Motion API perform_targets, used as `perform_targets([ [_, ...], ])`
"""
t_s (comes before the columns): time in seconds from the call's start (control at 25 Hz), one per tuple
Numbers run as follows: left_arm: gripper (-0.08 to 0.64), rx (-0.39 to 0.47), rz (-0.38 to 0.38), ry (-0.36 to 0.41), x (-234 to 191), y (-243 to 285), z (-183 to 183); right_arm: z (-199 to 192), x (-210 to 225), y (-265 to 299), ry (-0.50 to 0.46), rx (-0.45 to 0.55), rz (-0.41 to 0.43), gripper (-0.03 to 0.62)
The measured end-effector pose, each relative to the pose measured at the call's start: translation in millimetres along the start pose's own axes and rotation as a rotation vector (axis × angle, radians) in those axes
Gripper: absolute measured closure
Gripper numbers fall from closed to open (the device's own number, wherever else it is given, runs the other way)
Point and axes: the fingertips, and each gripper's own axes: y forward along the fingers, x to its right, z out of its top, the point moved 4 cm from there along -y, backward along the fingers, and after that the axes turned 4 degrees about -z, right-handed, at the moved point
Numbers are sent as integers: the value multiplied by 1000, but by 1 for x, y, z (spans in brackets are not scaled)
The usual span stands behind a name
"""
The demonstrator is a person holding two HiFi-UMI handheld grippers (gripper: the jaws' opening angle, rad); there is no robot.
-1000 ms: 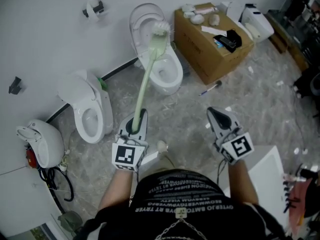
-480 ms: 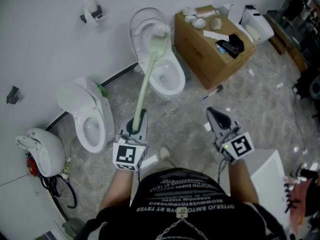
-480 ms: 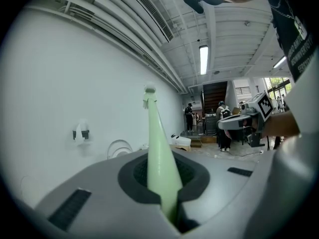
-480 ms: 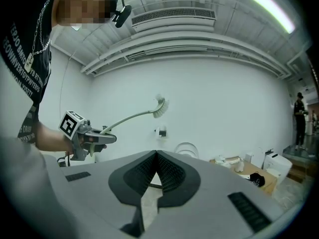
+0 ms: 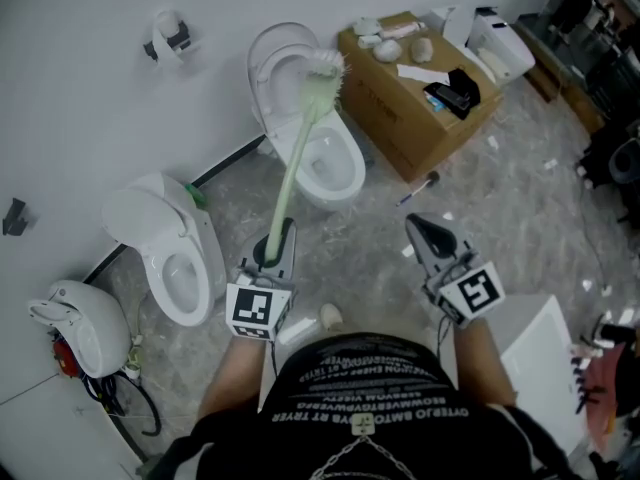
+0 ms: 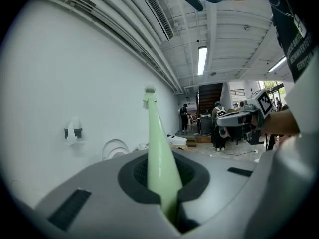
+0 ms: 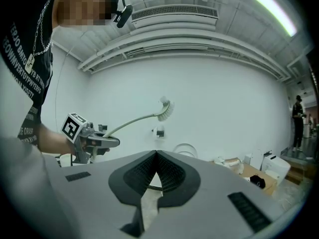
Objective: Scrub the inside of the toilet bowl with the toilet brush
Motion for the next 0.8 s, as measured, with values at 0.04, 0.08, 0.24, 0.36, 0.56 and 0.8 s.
perform_targets([
  [0.04,558,-4,-5,-2,-3,2,-1,0,-1,3,2,-2,0,591],
  [0.08,558,-10,-10,0,-6,4,-2,1,-1,6,4,-8,-1,591],
  [0.24,558,-19,-24,2,-11,13,-3,0,9,9,6,-16,-13,591],
  [0.36,558,-32,-25,10,-16,21,-5,-1,18,13,17,-14,-22,591],
  [0.56,558,-45,-2,1,-19,39,-8,-10,35,28,36,-15,7,591],
  [0.8,558,-88,54,-25,-30,69,-7,-13,71,63,45,-23,69,591],
])
